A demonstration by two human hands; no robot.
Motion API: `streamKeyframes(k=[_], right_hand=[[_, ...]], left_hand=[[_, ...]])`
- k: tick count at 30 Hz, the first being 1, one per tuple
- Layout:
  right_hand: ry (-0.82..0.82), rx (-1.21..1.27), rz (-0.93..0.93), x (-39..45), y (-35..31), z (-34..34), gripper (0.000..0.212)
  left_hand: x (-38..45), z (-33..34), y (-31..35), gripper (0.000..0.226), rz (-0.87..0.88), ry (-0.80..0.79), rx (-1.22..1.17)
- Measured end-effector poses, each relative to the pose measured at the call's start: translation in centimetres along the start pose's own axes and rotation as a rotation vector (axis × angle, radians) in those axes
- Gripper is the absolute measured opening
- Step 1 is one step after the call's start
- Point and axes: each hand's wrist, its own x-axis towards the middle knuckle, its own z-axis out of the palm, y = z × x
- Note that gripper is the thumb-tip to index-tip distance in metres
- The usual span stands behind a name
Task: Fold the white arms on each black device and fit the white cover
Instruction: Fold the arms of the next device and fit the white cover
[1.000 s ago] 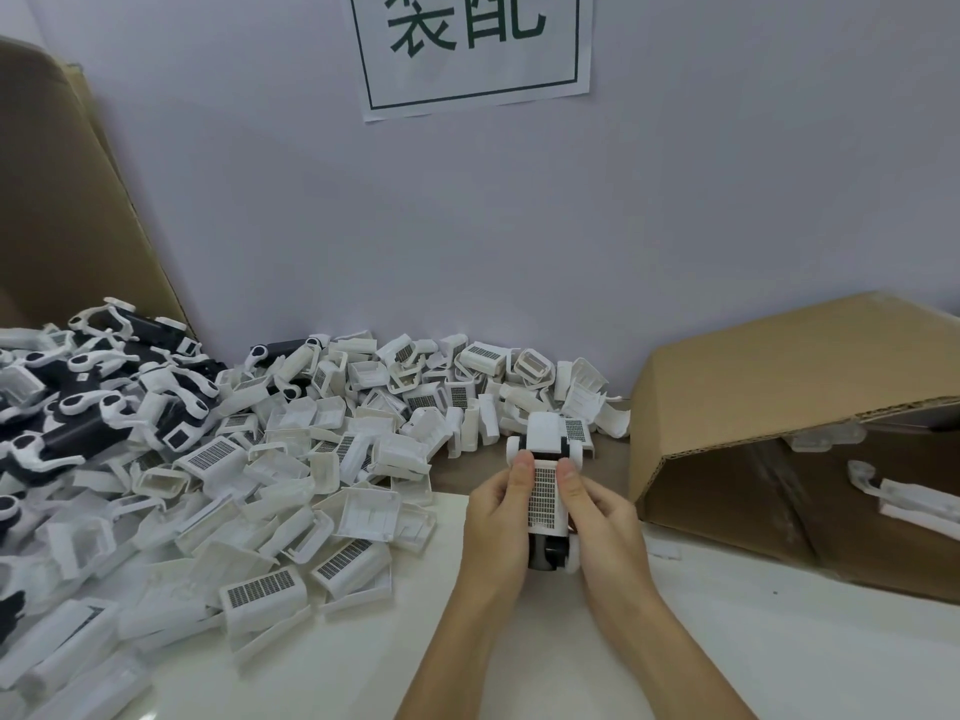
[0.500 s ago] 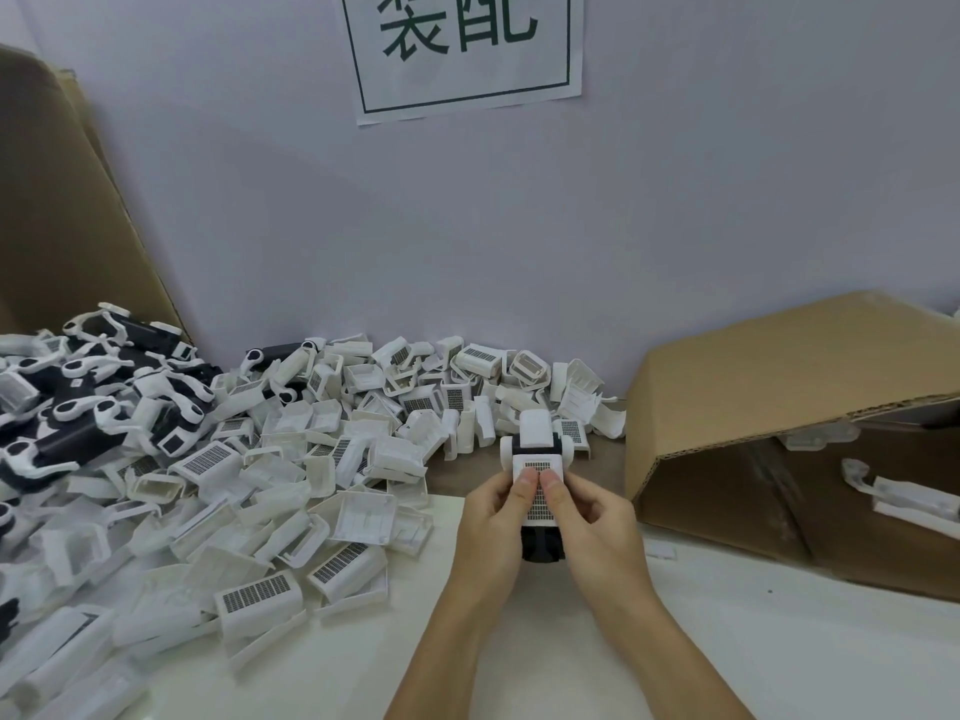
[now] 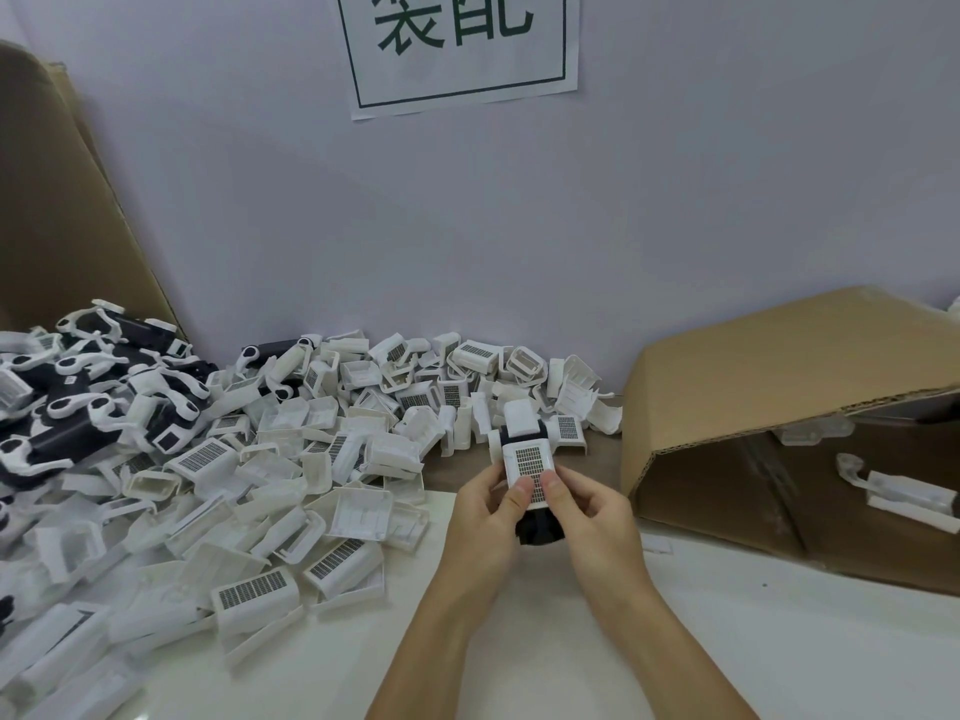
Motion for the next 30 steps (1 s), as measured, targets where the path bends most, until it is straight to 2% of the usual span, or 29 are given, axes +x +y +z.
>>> streamKeyframes(k=[3,7,10,12,14,17,19,21,23,25,27,29,30], right_hand=[[-0.021,0.003,0.024,0.1,0.1,-0.1,0.022],[0.03,-0.089,-0.018,0.3,0.4,0.0,0.021],[0.124,-0.134,-0.043,0.3,0.7,0.3,0.018],[0.13,-0.207,-0.079,0.1,0.9,0.6,0.029],[0.052,-0.292,-0.12,-0.4,1.1,0.9,0.043],[0.047,-0.364,-0.109,-0.4,1.2,0.7,0.057],[0.121,-0.351,-0.1,0.0,1.1,0.3,0.052],[0.188,-0.316,-0.077,0.4,0.7,-0.1,0.041],[0.212,-0.289,-0.053,0.6,0.6,-0.6,0.025],[0.194,-0.261,-0.03,0.7,0.5,-1.0,0.012],[0.157,-0.256,0.012,0.7,0.5,-1.1,0.03],[0.098,-0.236,0.067,0.7,0.1,-1.2,0.04],[0.06,-0.209,0.087,0.6,0.1,-1.2,0.039]], left_hand=[[0.0,0.0,0.0,0.026,-0.03,-0.001,-0.032],[0.0,0.5,-0.1,0.023,0.011,0.016,0.023],[0.1,0.8,0.0,0.018,0.001,0.04,-0.087],[0.4,0.8,0.1,0.02,-0.007,0.107,-0.191],[0.6,1.0,0.1,0.031,-0.071,0.176,-0.298],[0.5,1.2,0.6,0.044,-0.187,0.14,-0.478],[0.6,0.8,0.9,0.041,-0.179,0.115,-0.431],[0.5,0.3,1.3,0.04,-0.171,0.194,-0.274],[0.2,-0.3,1.4,0.048,-0.156,0.328,-0.105],[0.2,-1.1,1.4,0.05,-0.081,0.528,0.057],[0.4,-1.8,1.5,0.038,0.027,0.649,0.174],[0.5,-2.0,2.0,0.01,0.068,0.549,0.072],[0.6,-2.0,2.1,0.009,0.026,0.445,-0.018]])
